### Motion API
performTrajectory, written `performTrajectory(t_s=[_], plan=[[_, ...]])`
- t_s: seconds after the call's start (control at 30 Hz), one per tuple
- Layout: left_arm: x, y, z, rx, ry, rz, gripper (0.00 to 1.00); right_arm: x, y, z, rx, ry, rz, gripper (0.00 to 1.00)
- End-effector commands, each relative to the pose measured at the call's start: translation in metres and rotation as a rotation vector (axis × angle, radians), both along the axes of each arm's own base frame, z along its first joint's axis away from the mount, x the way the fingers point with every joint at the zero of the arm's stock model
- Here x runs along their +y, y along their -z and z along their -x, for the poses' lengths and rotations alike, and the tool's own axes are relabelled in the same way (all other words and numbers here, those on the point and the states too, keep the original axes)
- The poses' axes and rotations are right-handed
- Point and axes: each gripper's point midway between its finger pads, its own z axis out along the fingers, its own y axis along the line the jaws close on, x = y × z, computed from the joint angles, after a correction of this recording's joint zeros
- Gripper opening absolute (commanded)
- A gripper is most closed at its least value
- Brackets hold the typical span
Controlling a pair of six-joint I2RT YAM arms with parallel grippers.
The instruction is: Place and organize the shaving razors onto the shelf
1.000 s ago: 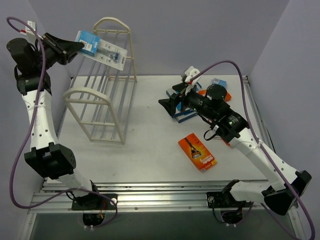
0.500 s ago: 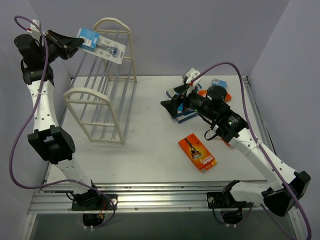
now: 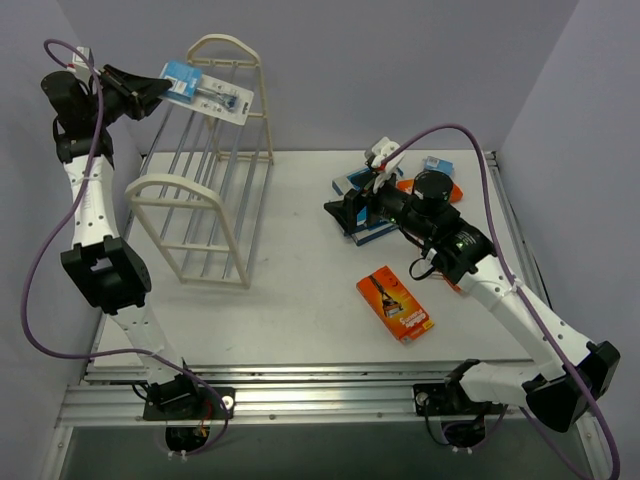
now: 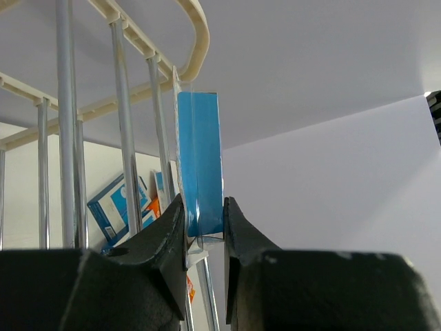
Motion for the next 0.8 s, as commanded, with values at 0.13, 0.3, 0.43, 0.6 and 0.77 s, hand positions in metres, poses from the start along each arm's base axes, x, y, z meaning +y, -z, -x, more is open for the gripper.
performTrajectory(t_s=[0.13,0.3,0.43,0.6,0.77], plan=[[0.006,-0.017,-0.007,-0.134,0.006,-0.057,0.09,-0.005,-0.007,-0.009,-0.045,0.024,0.003,0.78],[0.007,-0.009,-0.012,-0.127,0.010,-0.059,0.31,-0.006,-0.002,-0.013,-0.034,0.030,0.008,0.78],[0.007,-0.006,-0.013,-0.125,0.015,-0.063,0.42,-0.006,0.001,-0.015,-0.027,0.032,0.010,0.78],[0.008,0.000,-0.016,-0.117,0.016,-0.064,0.51,-0.005,0.005,-0.015,-0.011,0.028,0.007,0.78],[0.009,0.003,-0.018,-0.118,0.016,-0.076,0.64,-0.007,0.007,-0.015,-0.006,0.029,0.008,0.78]])
